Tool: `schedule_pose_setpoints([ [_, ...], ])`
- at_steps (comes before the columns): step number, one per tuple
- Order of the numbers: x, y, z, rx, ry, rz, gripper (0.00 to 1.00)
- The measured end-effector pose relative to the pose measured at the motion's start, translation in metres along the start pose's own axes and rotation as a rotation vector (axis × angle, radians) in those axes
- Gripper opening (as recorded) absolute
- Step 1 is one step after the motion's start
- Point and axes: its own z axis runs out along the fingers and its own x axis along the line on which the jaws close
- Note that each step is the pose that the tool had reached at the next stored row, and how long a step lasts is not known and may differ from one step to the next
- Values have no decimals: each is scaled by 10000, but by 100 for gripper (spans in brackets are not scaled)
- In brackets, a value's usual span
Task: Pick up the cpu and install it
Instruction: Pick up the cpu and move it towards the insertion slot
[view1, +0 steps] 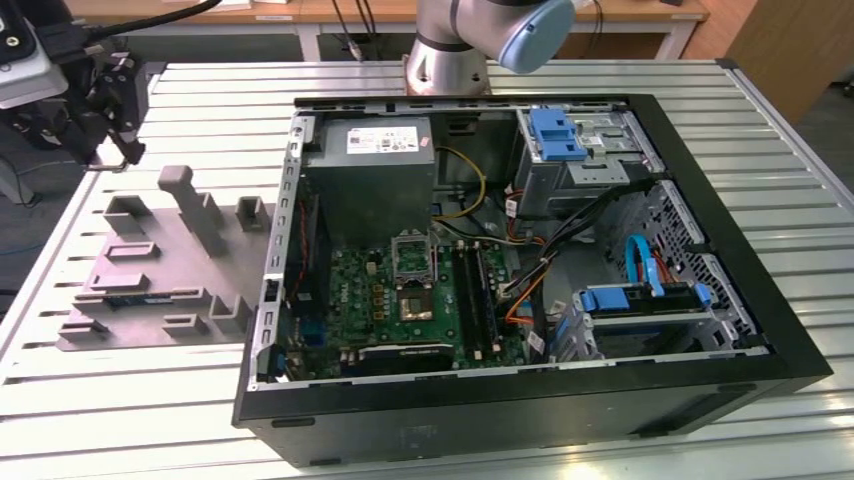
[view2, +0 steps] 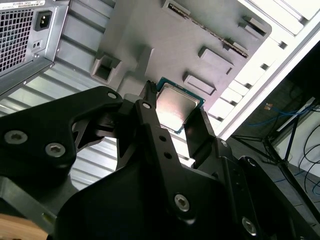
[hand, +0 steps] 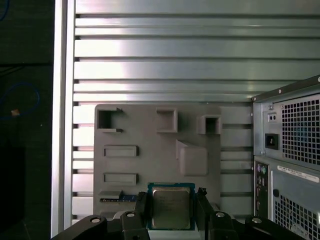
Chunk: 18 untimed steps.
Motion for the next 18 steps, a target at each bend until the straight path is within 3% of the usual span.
schedule_pose_setpoints([
  [14, -2, 7, -162, 0, 1, 0, 47],
  [18, -4, 7, -164, 0, 0, 0, 47],
])
